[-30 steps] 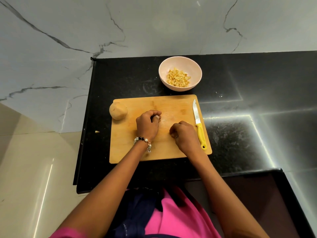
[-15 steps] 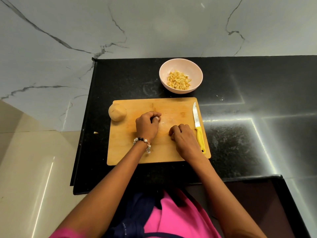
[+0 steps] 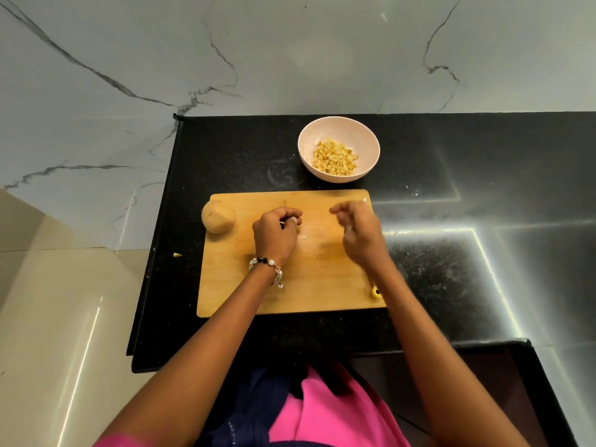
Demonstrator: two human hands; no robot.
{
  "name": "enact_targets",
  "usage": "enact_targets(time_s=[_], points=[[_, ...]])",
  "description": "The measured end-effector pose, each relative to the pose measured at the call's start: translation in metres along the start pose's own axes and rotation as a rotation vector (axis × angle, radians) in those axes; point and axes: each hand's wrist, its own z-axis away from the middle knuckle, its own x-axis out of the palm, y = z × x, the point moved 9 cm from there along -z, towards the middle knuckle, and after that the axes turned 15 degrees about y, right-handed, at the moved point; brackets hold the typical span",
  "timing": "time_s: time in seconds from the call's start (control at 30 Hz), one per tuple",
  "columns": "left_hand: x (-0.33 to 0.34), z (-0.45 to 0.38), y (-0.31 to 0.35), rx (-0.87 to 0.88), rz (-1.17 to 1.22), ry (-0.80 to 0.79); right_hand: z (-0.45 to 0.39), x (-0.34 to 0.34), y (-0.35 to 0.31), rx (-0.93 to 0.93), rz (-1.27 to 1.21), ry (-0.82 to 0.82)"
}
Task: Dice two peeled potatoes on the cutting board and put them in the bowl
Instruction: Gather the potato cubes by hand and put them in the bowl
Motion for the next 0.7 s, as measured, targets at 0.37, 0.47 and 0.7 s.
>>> enact_targets(time_s=[0.37,0.47,0.7], points=[[-0.003,-0.021,0.023,0.016,0.057,0.005,-0.125,0.001,-0.015,0.015,0.233,0.074],[-0.005,-0.024,0.024,0.011,0.062,0.008,-0.13,-0.009,-0.022,-0.052,0.248,0.244],[-0.007,-0.025,0.026,0.015,0.075,-0.005,-0.129,0.009,-0.024,-0.088,0.358,0.107]])
